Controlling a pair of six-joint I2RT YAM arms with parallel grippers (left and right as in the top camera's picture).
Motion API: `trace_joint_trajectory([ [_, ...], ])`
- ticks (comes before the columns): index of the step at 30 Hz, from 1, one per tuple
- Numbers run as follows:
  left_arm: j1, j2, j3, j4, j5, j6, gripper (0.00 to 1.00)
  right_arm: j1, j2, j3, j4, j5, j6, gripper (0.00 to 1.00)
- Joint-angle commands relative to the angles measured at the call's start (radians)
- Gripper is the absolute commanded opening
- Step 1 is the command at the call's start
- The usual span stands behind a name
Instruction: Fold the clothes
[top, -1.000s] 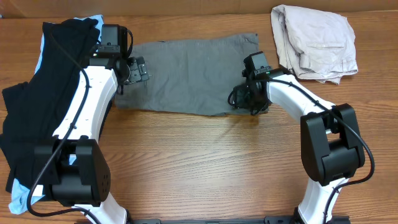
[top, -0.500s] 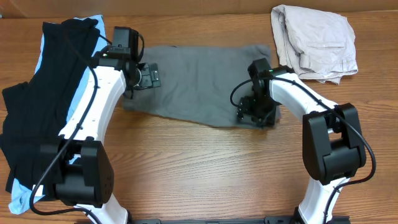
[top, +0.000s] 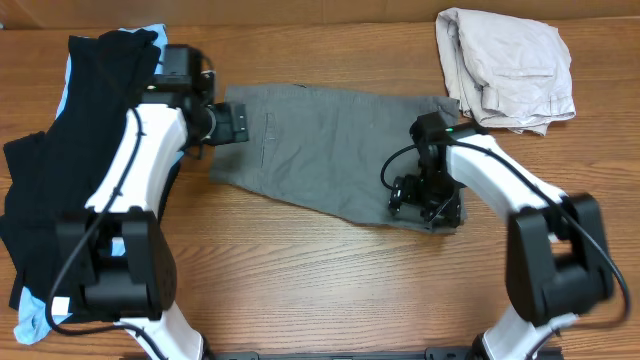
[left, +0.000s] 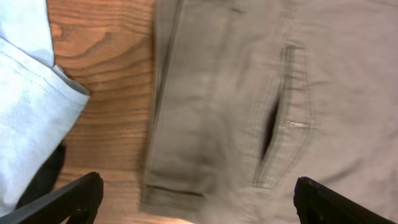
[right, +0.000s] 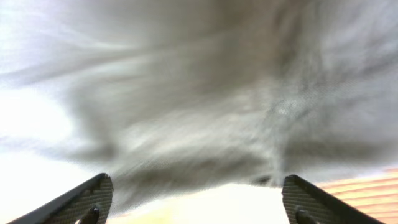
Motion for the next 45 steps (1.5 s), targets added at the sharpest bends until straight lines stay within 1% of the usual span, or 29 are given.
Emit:
trace_joint_trajectory([
  [1,0.071,0.081,0.016,0.012,0.203,0.119,1.0,0.0,-0.153,0.04,-0.001,-0.017,-0.1,0.99],
  [3,0.092,0.127,0.016,0.018,0.262,0.169,0.99,0.0,-0.192,0.051,-0.004,-0.017,-0.127,1.0],
  [7,0.101,0.196,0.016,0.033,0.275,0.224,0.97,0.0,-0.227,0.063,-0.002,-0.016,-0.127,1.0],
  [16,0.084,0.271,0.016,0.093,0.29,0.235,0.96,0.0,-0.227,0.068,0.006,-0.016,-0.123,1.0],
  [21,0.052,0.34,0.016,0.102,0.312,0.231,0.91,-0.002,-0.227,0.071,0.027,-0.013,-0.123,0.98],
  [22,0.044,0.356,0.016,0.105,0.313,0.224,0.88,-0.003,-0.227,0.071,0.033,-0.013,-0.123,0.98],
  [25,0.025,0.405,0.016,0.112,0.31,0.206,0.66,-0.004,-0.227,0.071,0.066,-0.013,-0.123,0.96],
  [26,0.023,0.417,0.016,0.114,0.303,0.198,0.52,-0.004,-0.227,0.071,0.077,-0.013,-0.123,0.95],
  [27,0.021,0.429,0.016,0.12,0.292,0.188,0.32,-0.004,-0.227,0.071,0.093,-0.013,-0.123,0.93],
  [28,0.022,0.435,0.016,0.122,0.276,0.169,0.08,-0.005,-0.227,0.071,0.109,-0.013,-0.121,0.9],
  [29,0.022,0.44,0.016,0.123,0.243,0.145,0.04,-0.006,-0.227,0.071,0.129,-0.013,-0.117,0.86],
  [32,0.035,0.438,0.019,0.121,0.148,0.064,0.04,-0.021,-0.227,0.07,0.194,-0.013,-0.115,0.77],
  [34,0.053,0.436,0.04,0.093,0.15,0.059,0.04,-0.035,-0.226,0.069,0.234,-0.013,-0.109,0.68],
  [35,0.061,0.435,0.056,0.07,0.156,0.059,0.04,-0.042,-0.225,0.068,0.247,-0.013,-0.103,0.65],
  [36,0.071,0.431,0.077,0.04,0.159,0.059,0.04,-0.051,-0.221,0.068,0.258,-0.013,-0.095,0.58],
  [37,0.081,0.425,0.106,0.0,0.159,0.067,0.04,-0.058,-0.218,0.068,0.264,-0.014,-0.091,0.46],
  [38,0.092,0.418,0.139,-0.042,0.158,0.084,0.04,-0.066,-0.211,0.067,0.269,-0.014,-0.083,0.29],
  [39,0.108,0.404,0.204,-0.124,0.157,0.119,0.04,-0.077,-0.198,0.066,0.274,-0.018,-0.061,0.04],
  [41,0.124,0.383,0.288,-0.215,0.148,0.16,0.04,-0.083,-0.187,0.062,0.292,-0.045,-0.058,0.04],
  [45,0.132,0.342,0.422,-0.343,0.148,0.249,0.04,-0.082,-0.163,0.054,0.322,-0.071,-0.058,0.04],
])
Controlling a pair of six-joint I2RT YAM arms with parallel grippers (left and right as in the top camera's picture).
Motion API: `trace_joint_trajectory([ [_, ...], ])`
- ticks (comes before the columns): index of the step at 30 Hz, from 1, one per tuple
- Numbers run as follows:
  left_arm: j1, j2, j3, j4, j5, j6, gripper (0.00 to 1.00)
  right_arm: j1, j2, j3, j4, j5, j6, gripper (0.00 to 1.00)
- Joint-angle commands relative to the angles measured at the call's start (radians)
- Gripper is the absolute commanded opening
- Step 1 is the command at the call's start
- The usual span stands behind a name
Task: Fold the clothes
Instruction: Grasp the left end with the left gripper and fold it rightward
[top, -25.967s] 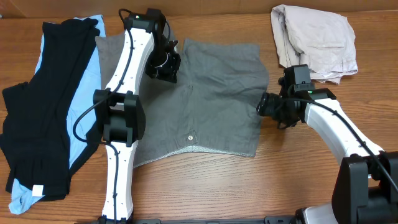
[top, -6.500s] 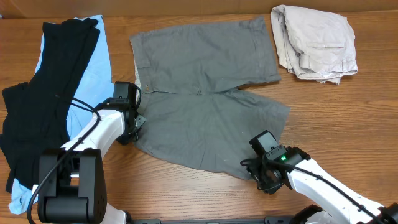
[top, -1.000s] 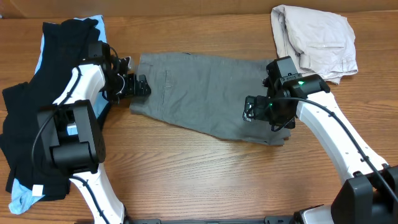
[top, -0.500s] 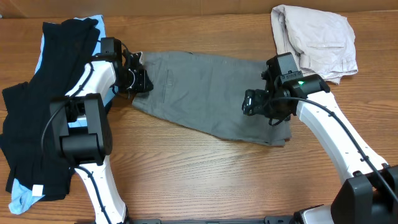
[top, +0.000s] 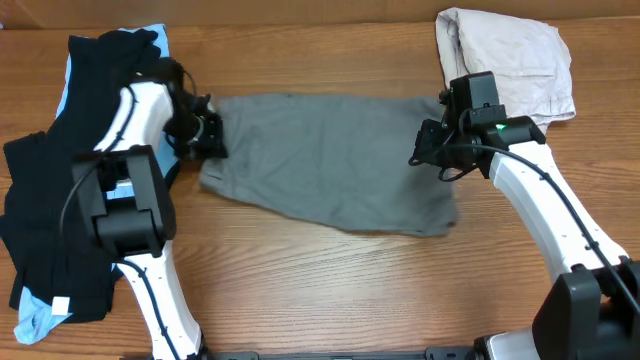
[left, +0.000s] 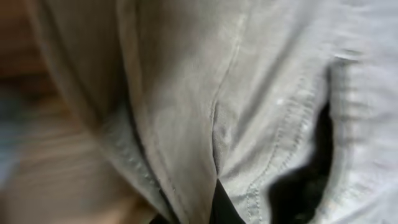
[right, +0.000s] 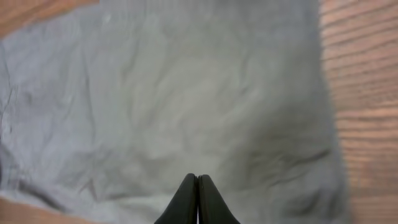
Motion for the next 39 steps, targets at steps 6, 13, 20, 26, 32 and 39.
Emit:
trace_joint_trajectory([
  [6,0.008,-0.061,0.336,-0.218,-0.059,0.186,0.04,0.002,0.104,0.004,0.033,-0.06,0.014,0.04],
  [13,-0.012,-0.062,0.558,-0.385,-0.053,0.213,0.04,0.024,0.22,-0.01,0.092,-0.087,0.048,0.04],
  [20,-0.091,-0.063,0.627,-0.391,-0.016,0.213,0.04,0.025,0.25,-0.079,0.185,-0.126,0.06,0.04],
  [26,-0.208,-0.063,0.626,-0.376,0.015,0.208,0.04,0.025,0.255,-0.1,0.215,-0.153,0.056,0.04],
  [32,-0.314,-0.055,0.621,-0.363,0.015,0.15,0.04,0.021,0.254,-0.097,0.225,-0.189,0.057,0.04],
  [39,-0.426,-0.045,0.593,-0.335,0.016,0.114,0.04,-0.022,0.233,-0.064,0.229,-0.261,0.057,0.04],
])
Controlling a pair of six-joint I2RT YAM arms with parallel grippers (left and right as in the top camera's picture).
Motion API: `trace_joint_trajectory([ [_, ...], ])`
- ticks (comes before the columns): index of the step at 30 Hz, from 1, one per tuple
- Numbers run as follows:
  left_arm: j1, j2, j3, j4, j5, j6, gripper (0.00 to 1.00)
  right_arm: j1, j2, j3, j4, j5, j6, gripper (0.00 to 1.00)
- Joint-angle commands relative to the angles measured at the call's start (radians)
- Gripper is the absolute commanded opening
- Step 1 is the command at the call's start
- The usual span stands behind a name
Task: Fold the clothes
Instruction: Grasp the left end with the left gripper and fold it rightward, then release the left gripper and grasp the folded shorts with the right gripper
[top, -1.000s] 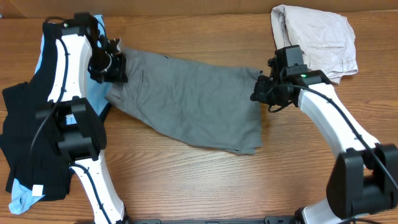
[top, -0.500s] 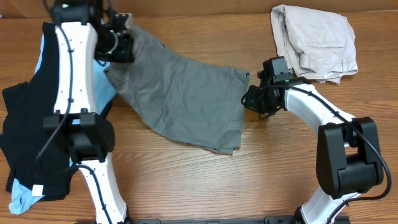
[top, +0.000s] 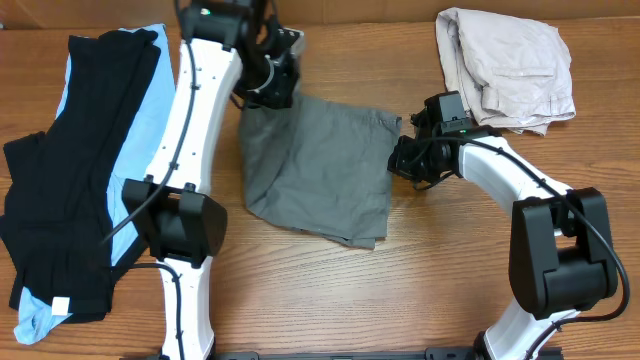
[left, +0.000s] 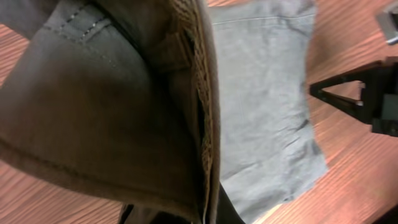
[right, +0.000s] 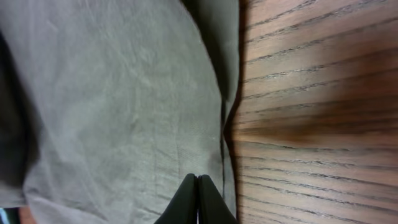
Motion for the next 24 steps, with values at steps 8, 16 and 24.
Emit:
trace_joint_trajectory([
  [8,-0.156,0.024,-0.005,0.016,0.033,-0.084,0.04,-0.08,-0.029,0.055,-0.005,-0.122,0.005,0.04],
  [16,-0.225,0.116,-0.005,0.048,0.033,-0.119,0.04,-0.181,-0.15,0.159,-0.072,-0.191,0.01,0.04],
  [24,-0.284,0.167,-0.005,0.063,0.131,-0.117,0.04,-0.318,-0.286,0.251,-0.165,-0.191,0.009,0.04],
])
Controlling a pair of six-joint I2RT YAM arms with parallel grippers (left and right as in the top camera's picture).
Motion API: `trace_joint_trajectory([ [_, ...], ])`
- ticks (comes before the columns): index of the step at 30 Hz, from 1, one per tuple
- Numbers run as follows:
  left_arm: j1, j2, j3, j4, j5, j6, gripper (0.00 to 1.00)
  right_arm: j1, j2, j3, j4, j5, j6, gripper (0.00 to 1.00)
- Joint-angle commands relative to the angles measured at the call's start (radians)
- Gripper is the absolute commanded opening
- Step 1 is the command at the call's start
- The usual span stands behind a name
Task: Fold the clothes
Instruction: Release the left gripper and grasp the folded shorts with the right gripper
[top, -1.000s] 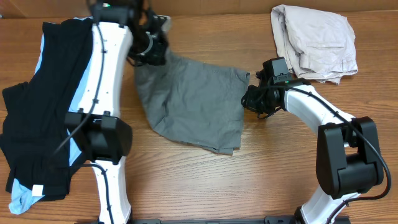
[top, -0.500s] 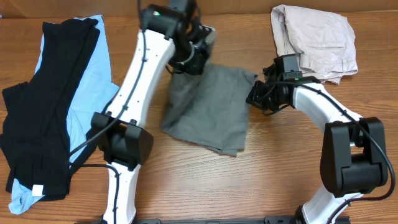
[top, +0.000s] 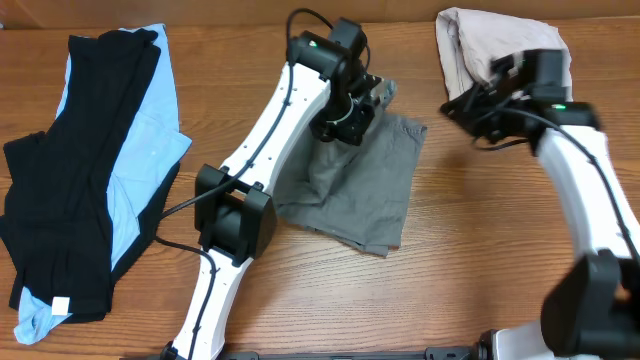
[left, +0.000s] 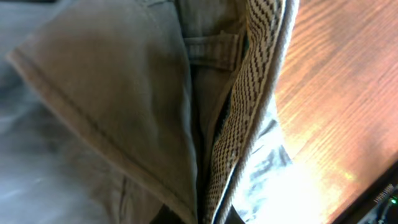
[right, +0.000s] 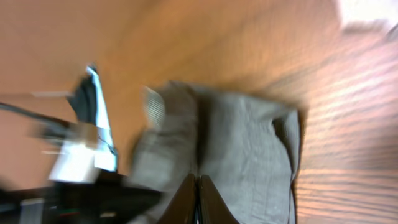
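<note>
Grey shorts (top: 352, 190) lie doubled over in the middle of the table. My left gripper (top: 342, 122) is shut on their waistband (left: 252, 93) and holds it raised over the shorts' far right part. In the left wrist view the band's woven inside and a belt loop fill the frame, and the left gripper (left: 200, 214) is nearly hidden under the cloth. My right gripper (top: 465, 107) hangs clear of the shorts, to their right. In the right wrist view the right gripper (right: 198, 199) has its fingers pressed together with nothing between them.
A folded beige garment (top: 505, 55) lies at the far right, just behind the right gripper. A pile of black clothes (top: 60, 170) over a light blue cloth (top: 145, 140) covers the left side. Bare wood (top: 320, 300) runs along the front.
My left gripper has moved right with the waistband, bringing the fold further over. My right gripper has left the shorts' right edge and now hangs near the beige garment.
The shorts first lay spread flat, with both grippers open at their two ends. Then the left was shut on the waistband at the left end and the right was shut. The left later held the band over the middle, and now over the right part.
</note>
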Motion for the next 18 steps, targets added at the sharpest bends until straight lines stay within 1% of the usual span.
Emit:
trace_joint_trajectory([
  [1,-0.039,0.005,-0.003,0.003,0.077,-0.008,0.04,-0.054,-0.058,0.031,-0.022,-0.015,0.001,0.04],
  [2,-0.048,0.005,-0.003,0.002,0.077,-0.008,0.09,-0.068,-0.063,0.031,-0.032,-0.015,0.001,0.04],
  [3,-0.058,0.005,-0.003,0.001,0.08,-0.009,0.31,-0.081,-0.063,0.031,-0.046,-0.016,-0.003,0.04],
  [4,-0.071,0.005,-0.003,0.001,0.098,-0.008,0.5,-0.092,-0.063,0.031,-0.061,-0.015,-0.007,0.08],
  [5,-0.083,0.005,-0.003,0.007,0.131,-0.008,0.65,-0.101,-0.063,0.031,-0.078,-0.015,-0.02,0.19],
  [8,-0.094,0.0,0.015,0.014,0.205,0.003,0.82,-0.109,-0.063,0.031,-0.121,-0.012,-0.067,0.46],
  [9,-0.094,-0.003,0.034,0.012,0.219,0.003,0.86,-0.11,-0.063,0.031,-0.142,-0.01,-0.088,0.53],
  [10,-0.093,-0.006,0.055,0.008,0.231,0.003,0.89,-0.11,-0.063,0.031,-0.157,-0.002,-0.095,0.57],
  [13,-0.075,-0.015,0.179,-0.032,0.253,0.003,0.94,-0.11,-0.063,0.03,-0.218,0.039,-0.114,0.68],
  [16,-0.042,-0.022,0.331,-0.074,0.223,-0.001,1.0,-0.102,-0.061,0.016,-0.266,0.055,-0.132,0.73],
  [18,-0.001,-0.027,0.431,-0.094,0.183,-0.022,1.0,-0.084,-0.059,-0.004,-0.28,0.063,-0.153,0.75],
])
